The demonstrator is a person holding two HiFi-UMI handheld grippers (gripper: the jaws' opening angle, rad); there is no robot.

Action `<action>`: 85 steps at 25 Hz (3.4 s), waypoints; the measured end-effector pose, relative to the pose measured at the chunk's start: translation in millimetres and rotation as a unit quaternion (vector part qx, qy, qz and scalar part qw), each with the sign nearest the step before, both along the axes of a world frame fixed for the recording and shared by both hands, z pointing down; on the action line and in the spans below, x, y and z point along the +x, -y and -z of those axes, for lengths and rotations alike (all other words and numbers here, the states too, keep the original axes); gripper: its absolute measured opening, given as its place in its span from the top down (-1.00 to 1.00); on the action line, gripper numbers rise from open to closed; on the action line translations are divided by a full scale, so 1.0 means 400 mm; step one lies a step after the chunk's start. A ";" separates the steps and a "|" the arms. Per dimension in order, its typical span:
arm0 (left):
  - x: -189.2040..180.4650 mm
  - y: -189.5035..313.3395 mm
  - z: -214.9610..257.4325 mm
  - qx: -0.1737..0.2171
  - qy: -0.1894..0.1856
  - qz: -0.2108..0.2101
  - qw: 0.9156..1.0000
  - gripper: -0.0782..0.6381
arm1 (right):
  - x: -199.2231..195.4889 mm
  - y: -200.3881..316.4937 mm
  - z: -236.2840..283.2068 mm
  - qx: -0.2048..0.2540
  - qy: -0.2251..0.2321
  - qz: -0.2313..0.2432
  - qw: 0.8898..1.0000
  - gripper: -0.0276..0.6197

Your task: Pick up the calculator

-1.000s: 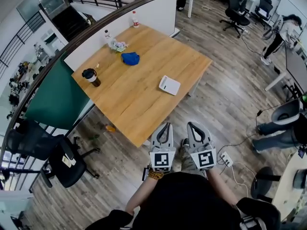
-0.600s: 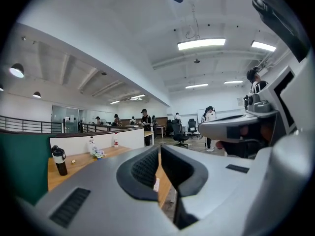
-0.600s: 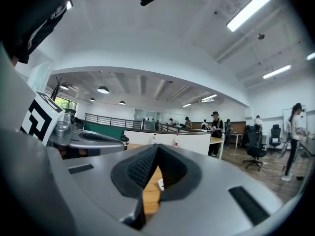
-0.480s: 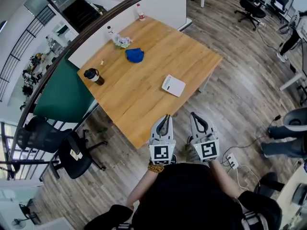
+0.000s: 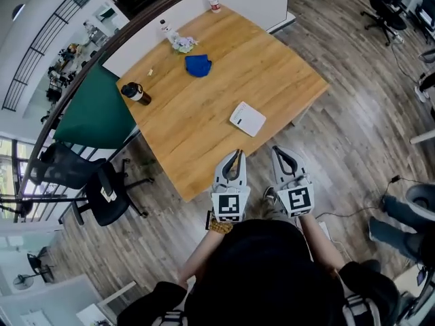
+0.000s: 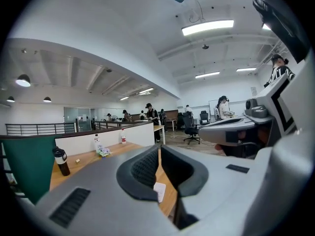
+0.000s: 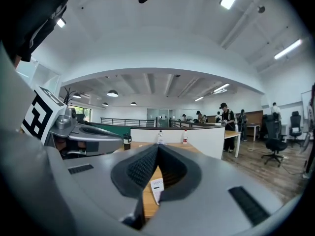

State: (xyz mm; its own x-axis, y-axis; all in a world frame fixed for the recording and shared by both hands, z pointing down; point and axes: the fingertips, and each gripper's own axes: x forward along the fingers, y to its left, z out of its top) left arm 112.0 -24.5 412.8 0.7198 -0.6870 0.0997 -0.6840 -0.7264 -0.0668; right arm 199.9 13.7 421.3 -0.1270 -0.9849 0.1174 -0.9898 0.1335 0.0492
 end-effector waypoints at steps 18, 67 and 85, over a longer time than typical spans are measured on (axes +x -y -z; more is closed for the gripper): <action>0.082 0.170 -0.144 -0.049 -0.010 0.072 0.996 0.68 | 0.126 0.185 -0.086 -0.040 -0.018 0.055 0.998 0.90; 0.054 0.484 -0.679 -0.337 -0.076 0.249 0.905 0.67 | 0.096 0.656 -0.558 -0.276 -0.047 0.281 0.918 0.55; 0.074 0.440 -0.822 -0.429 -0.116 0.270 0.854 0.23 | 0.113 0.619 -0.801 -0.386 -0.043 0.299 0.872 0.12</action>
State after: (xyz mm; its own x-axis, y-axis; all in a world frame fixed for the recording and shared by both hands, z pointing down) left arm 141.6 -200.6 741.6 0.3905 -0.6700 0.6314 -0.8573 -0.0147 0.5146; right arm 245.1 -233.9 741.7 -0.5480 -0.3689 0.7508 -0.7292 0.6503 -0.2128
